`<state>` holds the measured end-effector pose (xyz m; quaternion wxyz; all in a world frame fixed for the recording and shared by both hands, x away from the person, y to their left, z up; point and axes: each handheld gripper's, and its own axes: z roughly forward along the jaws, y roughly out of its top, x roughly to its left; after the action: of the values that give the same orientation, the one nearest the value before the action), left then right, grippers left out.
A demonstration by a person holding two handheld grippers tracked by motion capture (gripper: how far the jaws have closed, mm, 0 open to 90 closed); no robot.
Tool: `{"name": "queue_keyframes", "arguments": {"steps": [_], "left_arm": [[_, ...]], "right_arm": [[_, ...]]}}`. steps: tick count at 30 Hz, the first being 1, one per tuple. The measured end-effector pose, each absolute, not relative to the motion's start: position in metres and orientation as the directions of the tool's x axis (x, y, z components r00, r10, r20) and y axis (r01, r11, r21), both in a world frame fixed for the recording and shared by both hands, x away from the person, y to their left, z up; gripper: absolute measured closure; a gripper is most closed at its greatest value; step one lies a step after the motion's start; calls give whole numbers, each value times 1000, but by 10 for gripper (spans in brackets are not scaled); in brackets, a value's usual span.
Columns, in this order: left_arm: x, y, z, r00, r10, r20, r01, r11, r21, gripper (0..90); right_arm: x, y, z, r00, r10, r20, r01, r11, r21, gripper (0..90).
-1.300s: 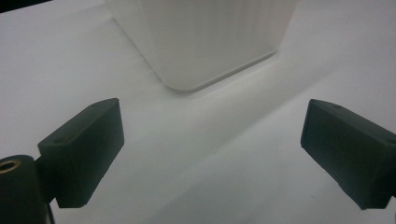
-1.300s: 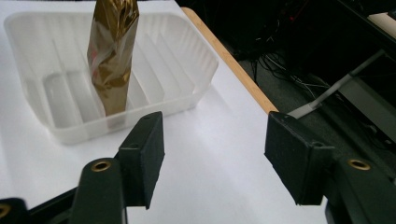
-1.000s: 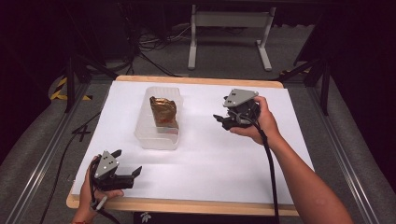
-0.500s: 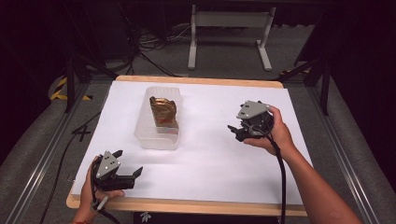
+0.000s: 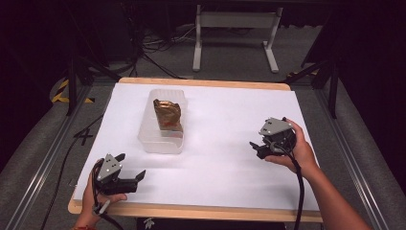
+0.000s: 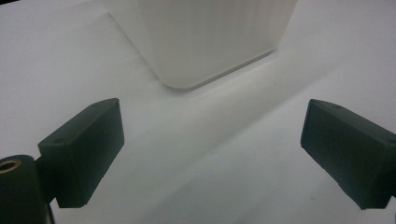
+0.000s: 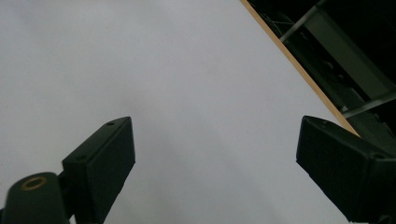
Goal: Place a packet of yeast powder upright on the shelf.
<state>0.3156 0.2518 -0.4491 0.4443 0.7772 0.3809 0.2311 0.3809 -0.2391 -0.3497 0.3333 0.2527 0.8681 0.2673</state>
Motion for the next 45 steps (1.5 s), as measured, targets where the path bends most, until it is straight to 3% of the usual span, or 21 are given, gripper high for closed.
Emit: {"name": "queue_keyframes", "arguments": {"steps": [12, 38, 45], "left_arm": [[316, 248, -449, 611, 788, 70, 369, -362, 856, 69], [319, 249, -448, 599, 798, 59, 370, -342, 864, 69], [321, 253, -446, 587, 809, 37, 369, -307, 877, 68]], "right_arm": [[362, -274, -374, -628, 680, -379, 301, 661, 688, 91], [317, -361, -417, -516, 814, -266, 362, 489, 793, 76], [304, -373, -427, -474, 849, -235, 336, 421, 842, 75]]}}
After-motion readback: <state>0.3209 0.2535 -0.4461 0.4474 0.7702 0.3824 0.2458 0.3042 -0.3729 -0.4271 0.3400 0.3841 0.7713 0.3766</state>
